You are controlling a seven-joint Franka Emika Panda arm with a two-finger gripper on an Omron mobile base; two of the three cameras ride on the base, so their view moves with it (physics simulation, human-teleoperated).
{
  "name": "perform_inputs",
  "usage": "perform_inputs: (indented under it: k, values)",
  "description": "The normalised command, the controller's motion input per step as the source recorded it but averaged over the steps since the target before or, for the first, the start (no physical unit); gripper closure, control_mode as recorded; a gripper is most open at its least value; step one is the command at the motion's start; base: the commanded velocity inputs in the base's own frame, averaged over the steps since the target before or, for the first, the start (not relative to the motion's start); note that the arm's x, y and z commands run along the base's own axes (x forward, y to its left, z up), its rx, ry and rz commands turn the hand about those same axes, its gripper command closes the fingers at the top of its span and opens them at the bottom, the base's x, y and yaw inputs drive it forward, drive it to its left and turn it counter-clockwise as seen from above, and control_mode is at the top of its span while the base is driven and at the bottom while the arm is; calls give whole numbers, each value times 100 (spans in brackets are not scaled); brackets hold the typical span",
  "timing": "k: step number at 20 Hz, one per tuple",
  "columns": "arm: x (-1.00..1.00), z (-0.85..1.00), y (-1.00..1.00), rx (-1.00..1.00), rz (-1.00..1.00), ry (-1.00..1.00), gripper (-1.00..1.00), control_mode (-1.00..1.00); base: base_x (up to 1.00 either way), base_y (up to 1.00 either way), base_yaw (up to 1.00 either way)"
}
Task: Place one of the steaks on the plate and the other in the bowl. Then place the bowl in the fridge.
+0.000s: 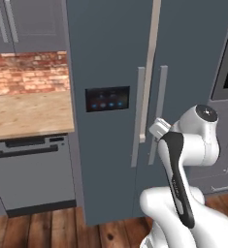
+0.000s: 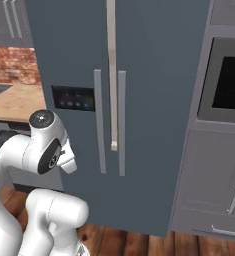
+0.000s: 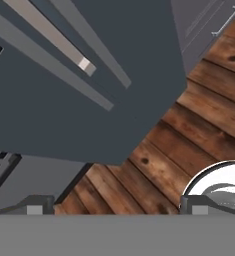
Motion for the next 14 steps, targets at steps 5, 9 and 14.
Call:
perform_inputs:
  k: [5, 9, 14]
  values:
    - [0, 0, -17, 0, -1, -4, -100, -100, 0, -17, -3]
    - [0, 0, -46, 0, 0, -7, -100, -100, 0, 0, 0]
    - [0, 0, -59, 0, 0, -5, -100, -100, 0, 0, 0]
